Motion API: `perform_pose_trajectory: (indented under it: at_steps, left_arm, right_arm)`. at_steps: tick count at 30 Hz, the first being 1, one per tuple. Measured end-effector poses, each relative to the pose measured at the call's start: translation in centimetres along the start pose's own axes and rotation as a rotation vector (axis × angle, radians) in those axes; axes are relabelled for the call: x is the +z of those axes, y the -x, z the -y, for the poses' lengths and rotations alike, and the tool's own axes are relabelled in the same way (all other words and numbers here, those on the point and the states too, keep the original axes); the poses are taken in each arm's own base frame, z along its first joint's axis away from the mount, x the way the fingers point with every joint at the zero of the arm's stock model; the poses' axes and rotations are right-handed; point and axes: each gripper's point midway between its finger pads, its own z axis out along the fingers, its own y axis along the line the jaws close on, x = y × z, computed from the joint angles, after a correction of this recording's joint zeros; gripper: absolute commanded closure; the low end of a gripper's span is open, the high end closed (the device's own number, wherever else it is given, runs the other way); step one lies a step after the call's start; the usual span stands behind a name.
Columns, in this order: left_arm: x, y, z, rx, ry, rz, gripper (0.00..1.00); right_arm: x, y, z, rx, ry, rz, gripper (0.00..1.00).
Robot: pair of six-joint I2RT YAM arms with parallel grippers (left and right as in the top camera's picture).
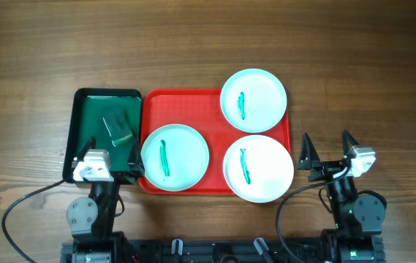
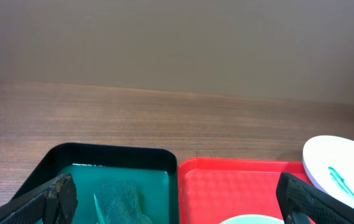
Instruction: Clean dirty plates on tray and stack at the side
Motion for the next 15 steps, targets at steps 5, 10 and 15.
perform_pose_trajectory:
  at_steps: [5,10,15]
  left_arm:
    - [0.00,0.00,0.00,0.000,0.000,0.000,0.00]
    - [0.00,0.00,0.00,0.000,0.000,0.000,0.00]
    - [0.00,0.00,0.00,0.000,0.000,0.000,0.00]
  right_arm:
    - [0.00,0.06,0.33,-0.095,-0.019,0.003,0.00]
    - [0.00,0.07,0.38,-0.125,-0.022,0.003,0.00]
    - [0.00,0.07,0.38,-0.125,-0.022,0.003,0.00]
